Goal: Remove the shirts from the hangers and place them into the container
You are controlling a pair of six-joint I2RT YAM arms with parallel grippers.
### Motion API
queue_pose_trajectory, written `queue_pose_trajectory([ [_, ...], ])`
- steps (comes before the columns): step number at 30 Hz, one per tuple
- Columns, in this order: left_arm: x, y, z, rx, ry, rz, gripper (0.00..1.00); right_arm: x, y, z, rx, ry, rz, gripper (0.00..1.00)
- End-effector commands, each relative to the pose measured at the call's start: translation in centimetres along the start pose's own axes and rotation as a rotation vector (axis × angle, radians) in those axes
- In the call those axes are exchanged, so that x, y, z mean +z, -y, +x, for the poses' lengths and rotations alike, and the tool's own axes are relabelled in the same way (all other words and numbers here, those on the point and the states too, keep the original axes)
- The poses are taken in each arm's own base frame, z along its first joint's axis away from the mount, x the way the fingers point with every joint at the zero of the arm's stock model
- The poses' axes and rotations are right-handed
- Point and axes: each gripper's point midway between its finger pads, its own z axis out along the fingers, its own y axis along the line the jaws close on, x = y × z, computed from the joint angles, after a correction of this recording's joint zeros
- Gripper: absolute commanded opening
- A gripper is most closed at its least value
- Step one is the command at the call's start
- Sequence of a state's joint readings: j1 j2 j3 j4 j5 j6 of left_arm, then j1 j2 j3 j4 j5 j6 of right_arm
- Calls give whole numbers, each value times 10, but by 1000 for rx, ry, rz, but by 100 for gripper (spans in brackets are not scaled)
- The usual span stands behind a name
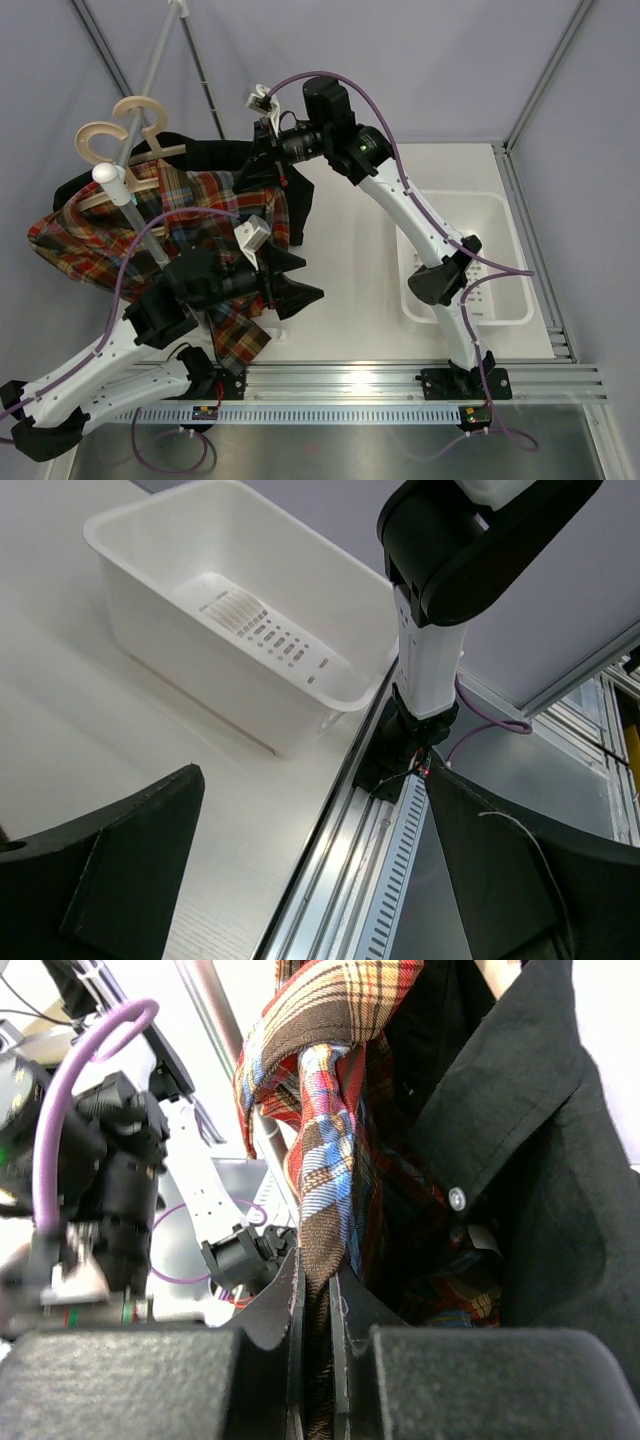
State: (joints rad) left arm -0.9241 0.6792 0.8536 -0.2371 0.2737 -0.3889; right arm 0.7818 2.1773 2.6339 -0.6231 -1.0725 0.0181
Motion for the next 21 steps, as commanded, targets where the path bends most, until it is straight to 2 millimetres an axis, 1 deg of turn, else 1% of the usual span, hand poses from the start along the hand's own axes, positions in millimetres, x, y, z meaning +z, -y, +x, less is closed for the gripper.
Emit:
queue_pose_trajectory([
  [1, 4, 13, -3, 19, -29, 64, 99, 9, -10, -11, 25, 34, -70, 0],
  [2, 7, 14, -1, 16, -38, 74, 99, 10, -11, -14, 15, 43, -74, 0],
  [3, 7, 16, -2, 15, -35, 85, 99, 14, -6, -12, 19, 47, -80, 0],
  [5, 6, 21, -5, 22, -24, 113, 99, 16, -7, -15, 21, 59, -98, 0],
  [9, -4, 25, -8, 48, 6, 126, 99, 19, -5, -24, -8, 95, -115, 0],
  [10, -5, 21, -9, 48, 14, 105, 99, 18, -7, -27, -7, 100, -118, 0],
  [12, -8, 17, -6, 48, 7, 82, 99, 20, -2, -22, 3, 94, -117, 0],
  [14, -9, 17, -3, 39, -3, 78, 99, 22, 4, -15, 12, 83, -103, 0],
  [16, -9, 16, -3, 26, -5, 72, 99, 24, 17, 3, 33, 48, -62, 0],
  [17, -8, 16, -2, 16, -4, 73, 99, 23, 19, 8, 38, 36, -44, 0],
  [18, -8, 14, -1, 9, -3, 65, 99, 23, 25, 17, 62, 12, -8, 0],
  [19, -9, 13, -2, 8, 9, 54, 99, 24, 35, 36, 73, -20, 14, 0],
  [20, -9, 13, -3, 5, 17, 57, 99, 19, 29, 32, 58, -20, 26, 0],
  [21, -8, 12, -1, 2, 27, 60, 99, 18, 34, 37, 45, -27, 63, 0],
])
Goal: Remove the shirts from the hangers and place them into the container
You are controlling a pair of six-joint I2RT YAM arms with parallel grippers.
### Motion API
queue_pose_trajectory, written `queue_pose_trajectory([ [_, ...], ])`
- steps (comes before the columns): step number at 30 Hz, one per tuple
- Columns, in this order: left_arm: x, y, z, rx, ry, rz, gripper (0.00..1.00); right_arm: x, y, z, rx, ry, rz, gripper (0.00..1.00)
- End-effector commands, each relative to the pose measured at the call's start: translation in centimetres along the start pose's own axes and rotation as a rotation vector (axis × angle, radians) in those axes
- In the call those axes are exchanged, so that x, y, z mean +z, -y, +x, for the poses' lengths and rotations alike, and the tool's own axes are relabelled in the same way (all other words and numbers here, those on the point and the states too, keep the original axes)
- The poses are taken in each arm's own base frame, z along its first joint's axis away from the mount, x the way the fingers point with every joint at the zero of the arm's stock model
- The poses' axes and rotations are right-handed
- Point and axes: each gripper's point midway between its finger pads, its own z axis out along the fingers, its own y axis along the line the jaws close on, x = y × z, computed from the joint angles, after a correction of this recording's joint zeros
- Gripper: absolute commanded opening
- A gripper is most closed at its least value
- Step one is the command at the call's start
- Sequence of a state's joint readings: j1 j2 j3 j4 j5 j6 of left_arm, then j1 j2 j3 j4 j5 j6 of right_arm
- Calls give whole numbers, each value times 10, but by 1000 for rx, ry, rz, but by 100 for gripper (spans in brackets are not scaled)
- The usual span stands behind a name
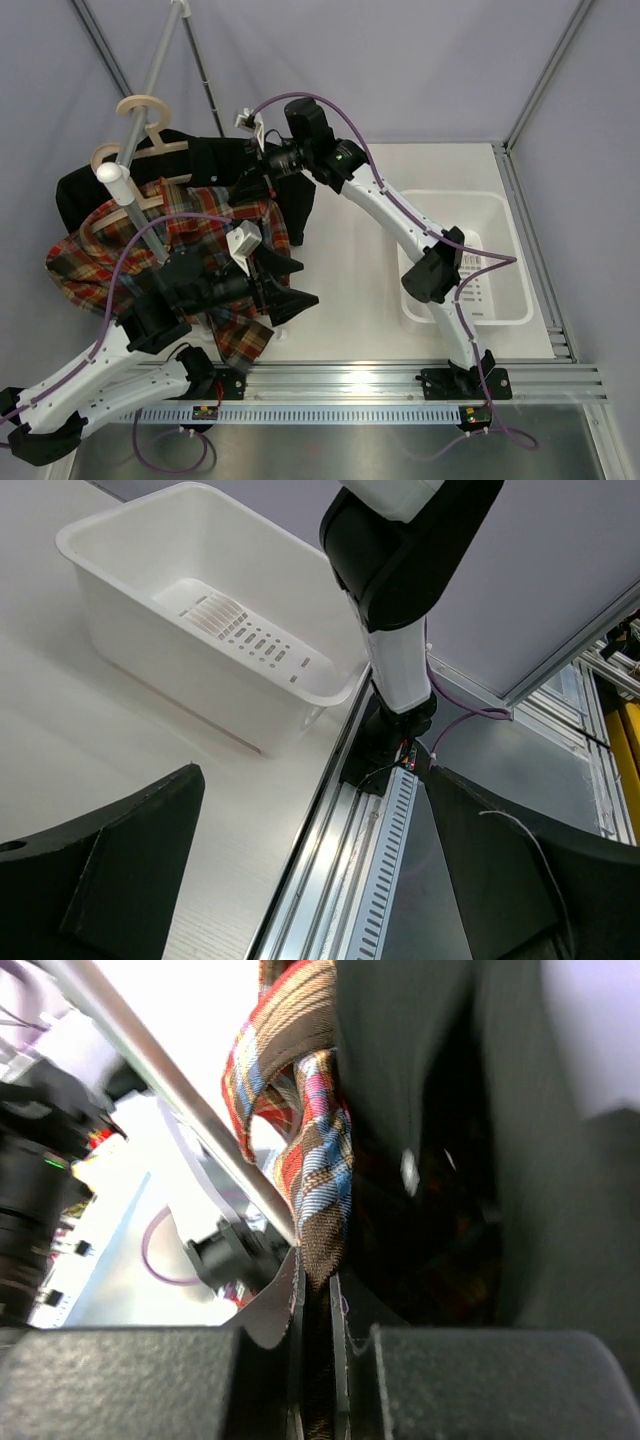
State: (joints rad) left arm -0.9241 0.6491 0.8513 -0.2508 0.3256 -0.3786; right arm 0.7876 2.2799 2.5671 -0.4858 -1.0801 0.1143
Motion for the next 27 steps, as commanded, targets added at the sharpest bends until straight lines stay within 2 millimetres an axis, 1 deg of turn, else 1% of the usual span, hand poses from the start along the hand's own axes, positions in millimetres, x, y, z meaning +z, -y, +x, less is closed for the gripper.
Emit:
queue_pose_trajectory([
  [1, 0, 2, -3, -10, 46, 16, 99, -9, 1, 18, -20, -41, 95, 0],
  [2, -3, 6, -5, -1, 66, 33, 99, -15, -10, 4, -76, -4, 103, 0],
  [3, -4, 5, -9, 4, 86, 30, 99, -18, -9, 6, -65, 8, 124, 0],
  [4, -6, 5, -10, 9, 95, 20, 99, -19, 0, 33, -6, -18, 141, 0],
  [5, -7, 6, -13, 24, 101, 25, 99, -31, -8, 19, -49, 22, 161, 0],
  [6, -8, 9, -14, 32, 101, 37, 99, -36, -6, 20, -31, 36, 185, 0],
  [7, -9, 17, -18, 43, 99, 76, 99, -40, -1, 40, 14, 19, 202, 0],
  [8, -6, 21, -18, 47, 85, 101, 99, -51, -13, 26, -28, 57, 216, 0],
  [9, -5, 30, -17, 49, 68, 152, 99, -59, -10, 26, -21, 74, 256, 0],
  [10, -2, 33, -18, 47, 58, 172, 99, -64, -9, 44, 9, 59, 273, 0],
  [11, 1, 37, -24, 47, 64, 191, 99, -72, -25, 33, -20, 82, 281, 0],
  [12, 10, 38, -18, 35, 24, 218, 99, -79, -25, 34, -18, 90, 312, 0],
  [13, 15, 41, -18, 31, 11, 240, 99, -82, -28, 48, 5, 77, 326, 0],
  [14, 19, 46, -25, 29, 20, 267, 99, -92, -44, 39, -23, 97, 338, 0],
  [15, 23, 48, -24, 23, 0, 287, 99, -98, -44, 40, -21, 105, 381, 0],
  [16, 36, 43, -17, -1, -44, 283, 99, -104, -43, 51, 0, 97, 417, 0],
  [17, 41, 44, -18, -10, -55, 288, 99, -116, -55, 47, -5, 109, 450, 0],
  [18, 45, 47, -23, -3, -49, 302, 99, -126, -53, 47, 2, 123, 510, 0],
  [19, 53, 45, -21, -8, -58, 300, 99, -138, -49, 58, 28, 123, 554, 0],
  [20, 56, 49, -22, -1, -53, 309, 99, -152, -63, 52, 12, 151, 583, 0],
  [21, 59, 48, -29, 9, -33, 296, 99, -164, -64, 53, 31, 171, 626, 0],
  [22, 66, 46, -28, 13, -43, 286, 99, -178, -61, 63, 58, 172, 668, 0],
  [23, 68, 47, -30, 17, -41, 287, 99, -190, -76, 60, 49, 191, 690, 0],
  [24, 70, 50, -37, 26, -29, 290, 99, -199, -78, 62, 60, 200, 722, 0],
  [25, 76, 48, -37, 32, -32, 282, 99, -209, -90, 62, 50, 215, 741, 0],
  [26, 79, 51, -39, 39, -32, 285, 99, -220, -92, 69, 76, 208, 782, 0],
  [27, 82, 49, -40, 40, -39, 268, 99, -230, -91, 71, 81, 213, 834, 0],
])
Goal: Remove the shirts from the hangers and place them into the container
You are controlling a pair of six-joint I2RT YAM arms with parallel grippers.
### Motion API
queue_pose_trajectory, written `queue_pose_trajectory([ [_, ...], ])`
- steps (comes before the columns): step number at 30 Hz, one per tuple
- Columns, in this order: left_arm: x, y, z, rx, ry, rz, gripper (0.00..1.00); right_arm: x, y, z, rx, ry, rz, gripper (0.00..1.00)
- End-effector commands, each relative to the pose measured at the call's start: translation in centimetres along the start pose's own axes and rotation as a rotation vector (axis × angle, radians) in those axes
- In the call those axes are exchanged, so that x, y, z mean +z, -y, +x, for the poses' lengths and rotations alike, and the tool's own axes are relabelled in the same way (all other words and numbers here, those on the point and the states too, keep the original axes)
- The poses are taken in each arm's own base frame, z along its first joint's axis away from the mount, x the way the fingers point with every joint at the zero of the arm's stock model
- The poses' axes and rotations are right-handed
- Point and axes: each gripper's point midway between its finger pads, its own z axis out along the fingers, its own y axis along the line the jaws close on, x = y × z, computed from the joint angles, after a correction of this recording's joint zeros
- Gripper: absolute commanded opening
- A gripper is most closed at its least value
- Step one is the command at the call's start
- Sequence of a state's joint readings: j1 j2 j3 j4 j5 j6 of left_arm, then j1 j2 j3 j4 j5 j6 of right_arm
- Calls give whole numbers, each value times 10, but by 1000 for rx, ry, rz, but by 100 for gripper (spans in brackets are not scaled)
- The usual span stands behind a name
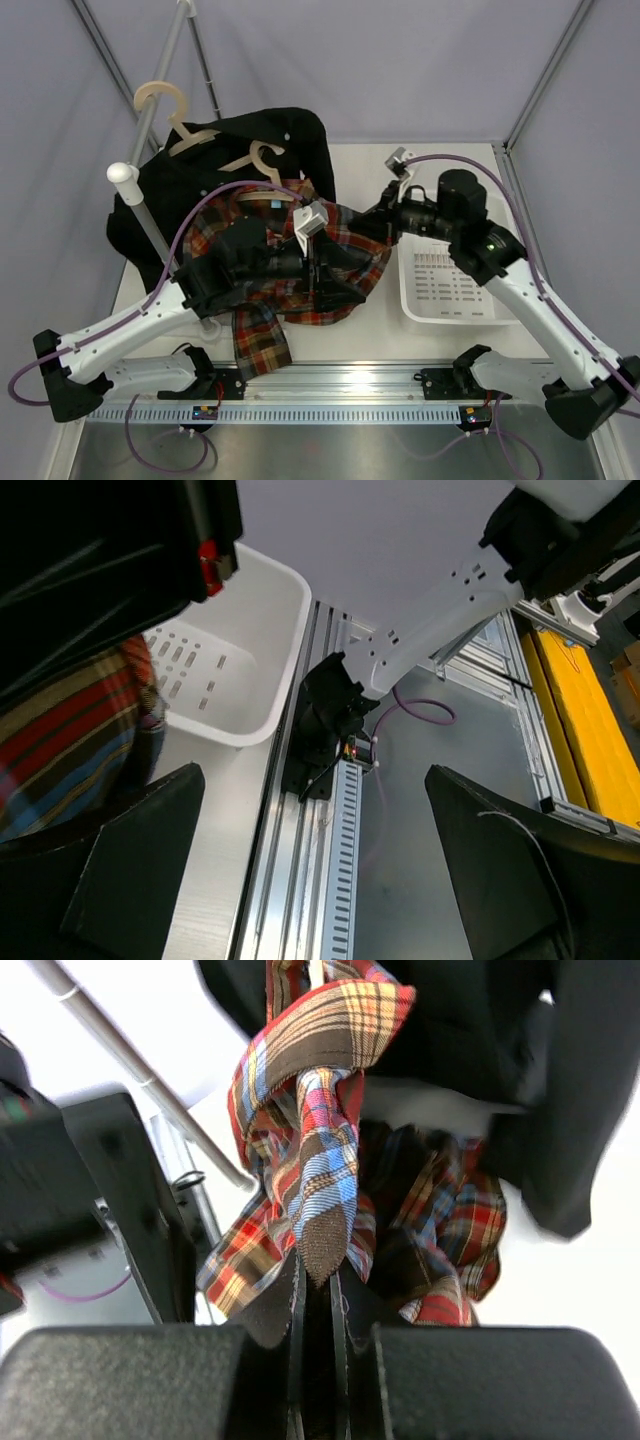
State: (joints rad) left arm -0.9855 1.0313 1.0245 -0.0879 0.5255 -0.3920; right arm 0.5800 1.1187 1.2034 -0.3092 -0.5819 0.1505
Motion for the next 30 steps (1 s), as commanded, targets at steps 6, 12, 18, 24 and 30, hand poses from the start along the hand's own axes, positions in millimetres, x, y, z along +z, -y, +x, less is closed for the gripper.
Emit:
queue_pose_trajectory([
  [6, 22, 20, -72, 137, 116, -1, 99, -75, 21, -6, 58, 79, 316, 0],
  [12, 33, 12, -108, 159, 168, -106, 99, -107, 23, 5, 57, 79, 432, 0],
  [18, 31, -26, -141, 209, 250, -376, 99, -149, 22, -17, 50, 197, 579, 0],
  [24, 47, -67, -156, 239, 226, -570, 99, -184, 26, -36, 54, 246, 729, 0],
  [30, 46, -88, -171, 281, 286, -685, 99, -195, 3, -35, 34, 243, 661, 0],
])
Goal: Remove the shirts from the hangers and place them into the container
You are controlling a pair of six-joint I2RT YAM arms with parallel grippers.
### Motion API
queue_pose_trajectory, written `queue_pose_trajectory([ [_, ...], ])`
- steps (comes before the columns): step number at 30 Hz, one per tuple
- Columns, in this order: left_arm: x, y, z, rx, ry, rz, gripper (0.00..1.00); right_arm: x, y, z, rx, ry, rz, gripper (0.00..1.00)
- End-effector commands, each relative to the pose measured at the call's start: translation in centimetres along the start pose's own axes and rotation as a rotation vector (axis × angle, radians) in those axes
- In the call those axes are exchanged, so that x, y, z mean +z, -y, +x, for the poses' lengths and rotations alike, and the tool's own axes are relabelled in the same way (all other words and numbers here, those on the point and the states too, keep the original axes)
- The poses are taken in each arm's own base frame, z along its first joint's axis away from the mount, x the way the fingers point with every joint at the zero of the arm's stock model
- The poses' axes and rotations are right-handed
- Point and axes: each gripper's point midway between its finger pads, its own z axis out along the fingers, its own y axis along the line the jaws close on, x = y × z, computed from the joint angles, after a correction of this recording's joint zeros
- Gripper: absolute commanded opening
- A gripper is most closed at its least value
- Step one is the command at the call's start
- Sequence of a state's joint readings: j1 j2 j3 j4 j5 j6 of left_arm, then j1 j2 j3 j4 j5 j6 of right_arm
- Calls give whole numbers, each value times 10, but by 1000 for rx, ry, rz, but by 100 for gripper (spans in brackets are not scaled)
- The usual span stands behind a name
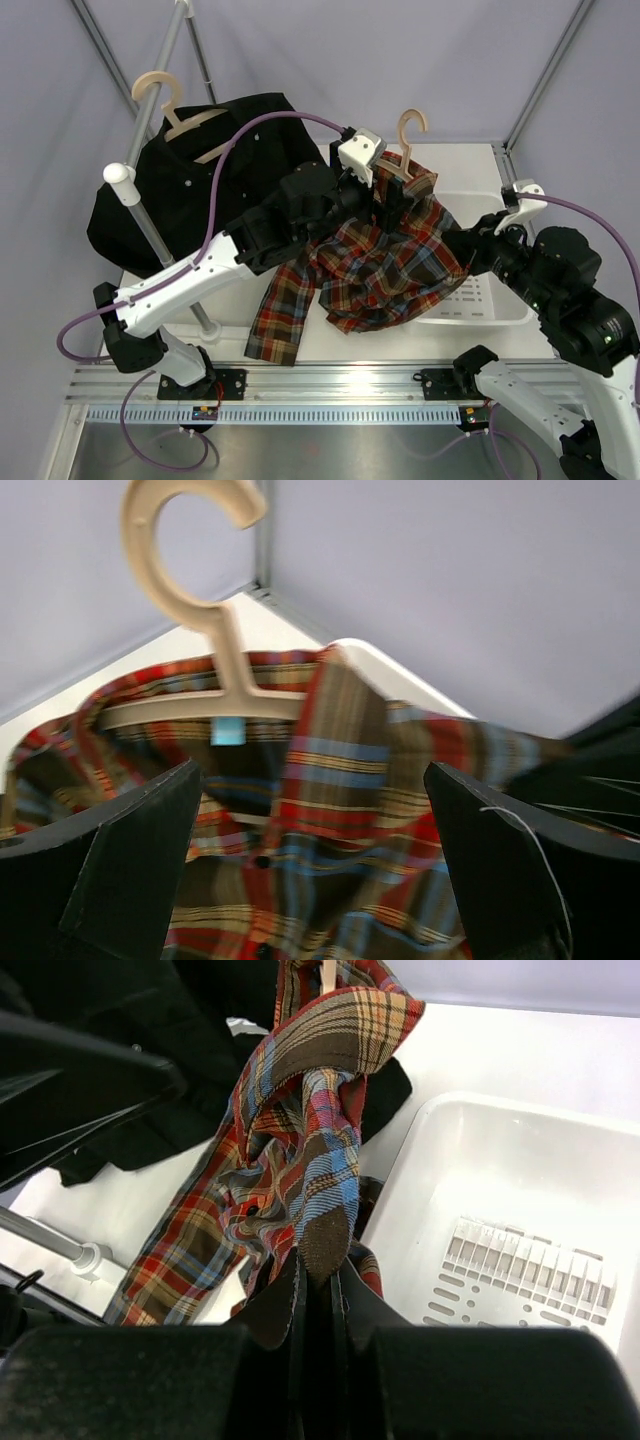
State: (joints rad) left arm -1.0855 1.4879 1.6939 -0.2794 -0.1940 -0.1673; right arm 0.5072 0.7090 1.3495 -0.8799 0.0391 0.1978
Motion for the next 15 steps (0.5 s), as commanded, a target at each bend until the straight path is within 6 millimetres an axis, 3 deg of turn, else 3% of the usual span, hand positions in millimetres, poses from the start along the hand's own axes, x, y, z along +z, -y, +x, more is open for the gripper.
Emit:
queue_pose_trajectory([
  [1, -3, -21, -34, 19, 101, -129, 99, -24, -7, -24, -1, 92, -38, 0],
  [9, 1, -35, -40, -4, 97, -210, 98, -36, -29, -4, -29, 47, -184, 0],
  [15, 3, -38, -27, -41, 61, -232, 87, -52, -44, -9, -13, 60, -269, 0],
])
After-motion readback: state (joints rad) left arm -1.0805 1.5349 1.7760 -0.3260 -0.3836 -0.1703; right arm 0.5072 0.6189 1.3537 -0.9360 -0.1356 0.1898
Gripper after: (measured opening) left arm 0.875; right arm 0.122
